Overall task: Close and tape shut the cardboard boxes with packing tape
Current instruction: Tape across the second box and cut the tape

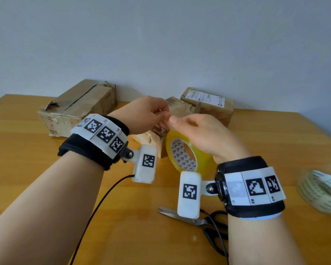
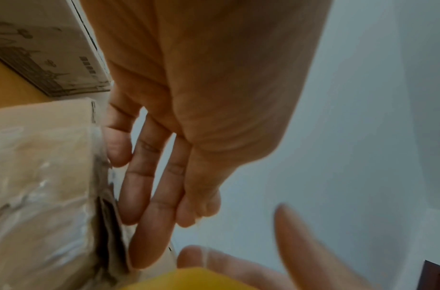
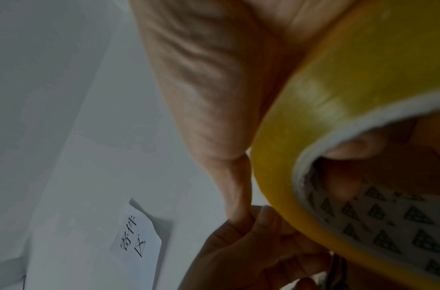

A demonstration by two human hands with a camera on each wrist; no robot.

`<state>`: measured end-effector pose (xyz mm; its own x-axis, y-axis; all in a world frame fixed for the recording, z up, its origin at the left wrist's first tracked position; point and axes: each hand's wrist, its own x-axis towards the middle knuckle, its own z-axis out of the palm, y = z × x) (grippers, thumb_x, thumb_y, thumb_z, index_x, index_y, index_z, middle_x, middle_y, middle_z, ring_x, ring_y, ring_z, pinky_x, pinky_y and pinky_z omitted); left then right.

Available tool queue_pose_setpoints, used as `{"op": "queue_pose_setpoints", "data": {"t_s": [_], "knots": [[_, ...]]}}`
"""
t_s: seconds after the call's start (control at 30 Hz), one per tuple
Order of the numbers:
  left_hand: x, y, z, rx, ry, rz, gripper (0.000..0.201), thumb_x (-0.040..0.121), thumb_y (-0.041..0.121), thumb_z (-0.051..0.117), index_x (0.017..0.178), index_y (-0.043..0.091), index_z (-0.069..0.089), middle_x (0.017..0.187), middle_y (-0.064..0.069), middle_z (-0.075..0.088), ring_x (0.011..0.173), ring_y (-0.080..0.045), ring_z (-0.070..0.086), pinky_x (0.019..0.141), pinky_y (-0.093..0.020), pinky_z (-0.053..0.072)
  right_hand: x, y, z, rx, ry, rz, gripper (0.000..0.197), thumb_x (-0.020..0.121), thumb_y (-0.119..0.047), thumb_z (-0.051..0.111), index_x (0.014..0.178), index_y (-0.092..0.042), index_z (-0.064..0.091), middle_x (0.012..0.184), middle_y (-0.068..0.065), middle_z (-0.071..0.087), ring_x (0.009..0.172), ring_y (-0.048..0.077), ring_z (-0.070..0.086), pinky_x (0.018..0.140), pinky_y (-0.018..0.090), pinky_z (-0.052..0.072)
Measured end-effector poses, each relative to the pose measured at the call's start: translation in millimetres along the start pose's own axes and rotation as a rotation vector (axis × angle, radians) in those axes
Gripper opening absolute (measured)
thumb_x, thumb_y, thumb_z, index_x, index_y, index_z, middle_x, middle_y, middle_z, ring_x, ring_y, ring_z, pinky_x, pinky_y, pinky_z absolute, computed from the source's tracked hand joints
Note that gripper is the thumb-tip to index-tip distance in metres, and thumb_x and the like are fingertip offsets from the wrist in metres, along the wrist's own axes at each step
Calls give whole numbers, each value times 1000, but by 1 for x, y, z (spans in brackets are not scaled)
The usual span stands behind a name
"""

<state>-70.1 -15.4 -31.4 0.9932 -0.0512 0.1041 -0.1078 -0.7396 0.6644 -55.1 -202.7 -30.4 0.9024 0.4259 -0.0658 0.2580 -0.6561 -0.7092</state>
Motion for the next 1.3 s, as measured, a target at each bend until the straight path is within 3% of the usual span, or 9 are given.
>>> {"op": "queue_pose_setpoints", "data": {"t_s": [0.1,0.2,0.33,0.43,0.67,0.77,1.0,1.2,1.3], "knots": [[0,0,0,-18,23,-24,16,100,26,53,91,20,65,81,8,73,72,3,68,66,-16,50,-1,2,-5,-3,-113,7,94,73,-68,78,152,-32,44,156,-7,45,137,14,46,101,35,44],[-1,0,-3,-3,54,-48,16,99,27,56,89,21,66,83,5,73,79,-7,68,71,-23,52,-3,5,-11,-66,-139,-28,105,73,-44,88,158,-35,29,159,-8,38,140,12,39,107,33,39],[-2,3,-1,-91,50,-96,15,99,21,55,90,12,64,76,4,76,72,-4,71,71,-24,53,-6,6,-15,-35,-103,-21,93,77,-35,87,153,-38,33,150,-7,43,121,6,38,90,31,39],[-4,0,3,-39,90,-70,17,97,20,54,86,13,64,71,6,75,72,-7,71,82,-39,58,-6,4,-14,-20,-58,-12,87,78,-36,86,149,-37,38,147,-8,46,117,7,40,83,30,38],[-8,-3,4,-18,118,-50,21,97,22,54,82,11,64,70,10,75,76,-15,72,81,-45,57,-9,1,-15,-44,-64,-19,87,77,-33,87,148,-39,36,143,-7,47,118,6,40,87,30,39],[-7,0,0,-13,79,-74,19,98,23,53,86,11,63,71,10,75,77,-21,72,79,-49,58,-13,-2,-18,-83,-117,-35,90,77,-26,87,147,-42,33,118,-15,51,96,4,52,73,23,41],[-6,-4,-8,-28,150,-70,19,95,24,60,80,14,67,70,5,73,68,-3,68,68,-24,49,-16,-7,-19,-94,-57,-36,68,81,-29,83,132,-40,38,99,-20,44,90,-1,52,73,26,48],[-6,-5,-14,12,182,-134,21,91,30,65,75,19,72,78,2,70,75,-15,64,67,-32,52,-15,-9,-19,-97,-40,-11,48,80,-36,82,112,-34,47,101,-6,64,86,12,65,63,32,50],[-6,-1,-16,-3,223,-166,22,89,31,68,71,19,74,74,6,67,69,-9,59,60,-26,43,-17,-11,-21,-117,-36,-1,41,81,-38,80,107,-34,49,99,-6,64,87,12,63,63,32,46]]}}
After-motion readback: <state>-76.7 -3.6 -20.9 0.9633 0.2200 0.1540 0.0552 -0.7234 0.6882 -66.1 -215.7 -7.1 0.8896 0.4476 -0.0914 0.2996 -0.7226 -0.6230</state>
